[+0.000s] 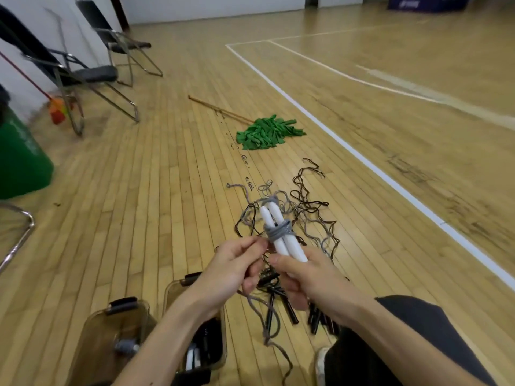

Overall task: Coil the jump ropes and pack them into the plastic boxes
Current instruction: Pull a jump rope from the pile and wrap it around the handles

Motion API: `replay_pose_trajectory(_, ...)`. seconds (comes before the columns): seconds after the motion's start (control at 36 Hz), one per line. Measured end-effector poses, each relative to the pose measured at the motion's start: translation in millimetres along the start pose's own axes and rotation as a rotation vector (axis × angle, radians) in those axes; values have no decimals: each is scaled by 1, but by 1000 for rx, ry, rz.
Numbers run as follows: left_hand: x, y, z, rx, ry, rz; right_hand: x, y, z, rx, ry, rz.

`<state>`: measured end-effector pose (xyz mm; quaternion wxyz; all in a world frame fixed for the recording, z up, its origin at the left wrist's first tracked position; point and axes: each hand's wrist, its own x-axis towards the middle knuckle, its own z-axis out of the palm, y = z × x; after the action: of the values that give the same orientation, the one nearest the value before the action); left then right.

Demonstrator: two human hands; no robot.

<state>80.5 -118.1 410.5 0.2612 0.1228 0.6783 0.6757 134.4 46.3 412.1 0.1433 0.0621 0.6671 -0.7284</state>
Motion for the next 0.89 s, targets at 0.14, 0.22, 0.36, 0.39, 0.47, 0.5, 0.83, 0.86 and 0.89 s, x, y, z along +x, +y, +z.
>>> replay_pose_trajectory(0.14,1,-2,-5,169,-22,-2,10,3,-1,4,92,-3)
replay_pose_trajectory(0.22,-2,-4,-3,255,-19,-30,12,6,-2,-23,130,6)
replay_pose_trajectory(0.36,-5,-12,-4,576,-1,1,13,13,-2,-54,155,44)
replay_pose_trajectory(0.39,-6,-11,-4,616,-8,-1,13,14,-2,-59,165,55)
replay_pose_trajectory(0.47,-7,-6,-4,582,-71,-48,13,17,-2,-68,200,82)
replay_pose_trajectory(0.5,-8,-5,-4,534,-101,-84,13,18,-2,-69,218,88)
replay_pose_trajectory(0.83,-19,1,-6,1003,-60,135,18,27,-21,-118,276,258)
replay_pose_trajectory(0.86,-20,2,-6,1036,-58,152,16,27,-21,-152,247,268)
replay_pose_trajectory(0.89,-21,3,-6,1072,-51,171,15,28,-21,-194,205,281)
